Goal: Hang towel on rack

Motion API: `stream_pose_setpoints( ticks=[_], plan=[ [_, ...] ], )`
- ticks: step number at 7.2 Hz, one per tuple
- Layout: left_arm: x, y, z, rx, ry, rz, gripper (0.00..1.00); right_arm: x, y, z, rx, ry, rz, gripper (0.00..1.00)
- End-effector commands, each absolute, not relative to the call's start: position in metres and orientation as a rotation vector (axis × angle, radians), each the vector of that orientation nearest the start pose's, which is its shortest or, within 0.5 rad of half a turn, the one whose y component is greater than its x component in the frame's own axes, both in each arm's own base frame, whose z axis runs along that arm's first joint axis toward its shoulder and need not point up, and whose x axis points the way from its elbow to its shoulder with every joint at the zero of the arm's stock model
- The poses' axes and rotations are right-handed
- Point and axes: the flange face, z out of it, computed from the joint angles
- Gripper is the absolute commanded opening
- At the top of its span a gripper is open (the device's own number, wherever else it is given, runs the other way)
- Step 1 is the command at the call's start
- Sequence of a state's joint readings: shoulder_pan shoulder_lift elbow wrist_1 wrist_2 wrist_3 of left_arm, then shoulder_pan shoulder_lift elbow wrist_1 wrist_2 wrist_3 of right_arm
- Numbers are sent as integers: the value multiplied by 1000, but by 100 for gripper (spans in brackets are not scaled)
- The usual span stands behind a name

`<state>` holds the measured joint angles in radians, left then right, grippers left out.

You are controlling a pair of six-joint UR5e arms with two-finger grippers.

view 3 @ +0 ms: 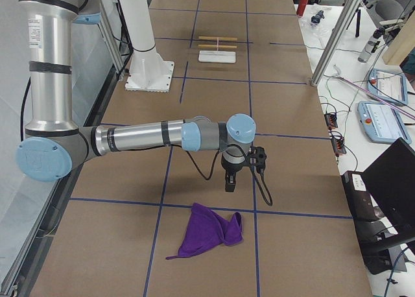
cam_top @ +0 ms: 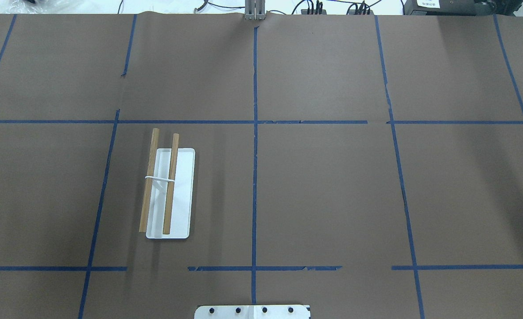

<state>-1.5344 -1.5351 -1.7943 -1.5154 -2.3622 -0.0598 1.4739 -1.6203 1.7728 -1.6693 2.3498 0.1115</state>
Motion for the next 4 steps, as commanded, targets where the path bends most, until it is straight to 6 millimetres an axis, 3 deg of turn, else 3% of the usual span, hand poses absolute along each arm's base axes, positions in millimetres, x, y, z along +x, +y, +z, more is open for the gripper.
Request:
stream_pose_setpoints(
  ticks=[1,4],
  plan=[
    [-45,-491,548,103,795,35,100,21,-474,591,-19,-781,0,100],
    [-43,-493,536,138,796,53,100,20,-478,585,29,-786,-15,100]
  ],
)
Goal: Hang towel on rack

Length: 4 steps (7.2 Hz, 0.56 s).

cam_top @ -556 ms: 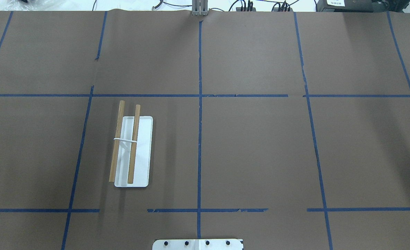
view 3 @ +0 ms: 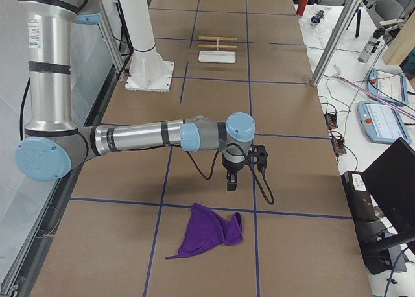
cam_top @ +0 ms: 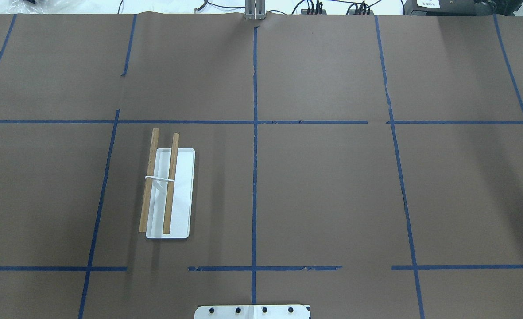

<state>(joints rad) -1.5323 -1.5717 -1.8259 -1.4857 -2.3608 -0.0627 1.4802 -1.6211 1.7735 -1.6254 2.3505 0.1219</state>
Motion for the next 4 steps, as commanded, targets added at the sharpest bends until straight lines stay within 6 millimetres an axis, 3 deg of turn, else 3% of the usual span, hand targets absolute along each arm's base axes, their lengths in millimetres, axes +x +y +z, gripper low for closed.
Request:
stream_pose_setpoints(
  ticks=[1,4],
  plan=[
    [-43,-494,536,158,798,61,100,20,-478,579,61,-790,-29,100],
    [-41,-496,535,207,800,86,100,3,-484,565,156,-791,-104,100]
  ],
)
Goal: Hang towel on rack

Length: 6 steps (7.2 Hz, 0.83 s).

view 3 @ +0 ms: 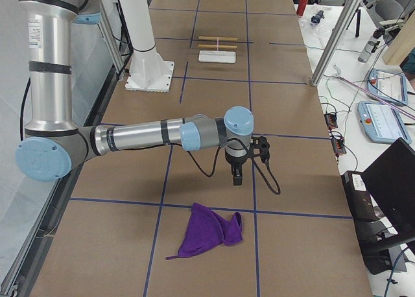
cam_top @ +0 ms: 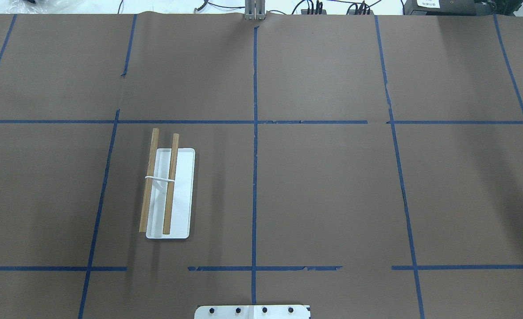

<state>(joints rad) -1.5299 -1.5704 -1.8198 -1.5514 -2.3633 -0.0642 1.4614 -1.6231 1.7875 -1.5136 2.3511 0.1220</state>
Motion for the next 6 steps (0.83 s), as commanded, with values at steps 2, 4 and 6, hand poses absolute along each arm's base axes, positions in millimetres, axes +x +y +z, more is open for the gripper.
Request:
stream_pose_setpoints(
  ticks=[2,4,6],
  plan=[
    [-36,-496,549,272,809,122,100,9,-484,599,116,-716,-75,100],
    [-35,-495,543,280,831,130,100,12,-495,664,157,-661,-109,99],
    [-35,-495,542,282,831,132,100,9,-506,722,163,-655,-167,90]
  ],
)
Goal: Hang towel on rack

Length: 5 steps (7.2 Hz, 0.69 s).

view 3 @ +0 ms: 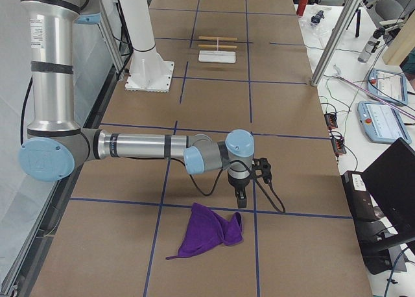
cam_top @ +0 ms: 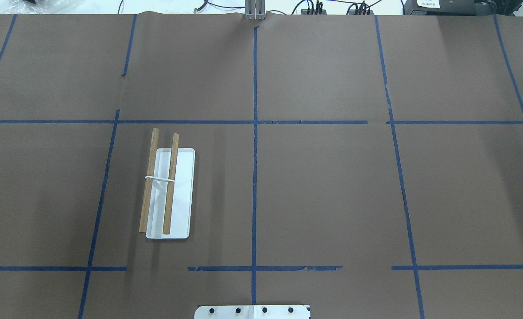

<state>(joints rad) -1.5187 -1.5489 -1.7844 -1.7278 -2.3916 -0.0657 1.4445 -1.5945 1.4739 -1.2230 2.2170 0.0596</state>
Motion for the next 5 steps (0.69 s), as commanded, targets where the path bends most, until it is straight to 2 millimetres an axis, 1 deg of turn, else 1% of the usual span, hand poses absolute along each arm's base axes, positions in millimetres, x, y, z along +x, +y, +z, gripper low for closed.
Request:
stream_pose_setpoints(
  ticks=[1,2,3,4,5],
  plan=[
    [-34,-495,541,284,833,134,100,-8,-507,719,164,-659,-203,85],
    [-35,-495,542,282,831,132,100,-9,-503,732,137,-657,-201,83],
    [-35,-495,543,281,831,133,100,-4,-494,762,94,-663,-219,81],
    [-34,-495,542,282,833,134,100,-4,-487,779,58,-676,-211,81],
    [-34,-494,541,284,839,136,100,2,-481,791,37,-677,-193,81]
  ],
)
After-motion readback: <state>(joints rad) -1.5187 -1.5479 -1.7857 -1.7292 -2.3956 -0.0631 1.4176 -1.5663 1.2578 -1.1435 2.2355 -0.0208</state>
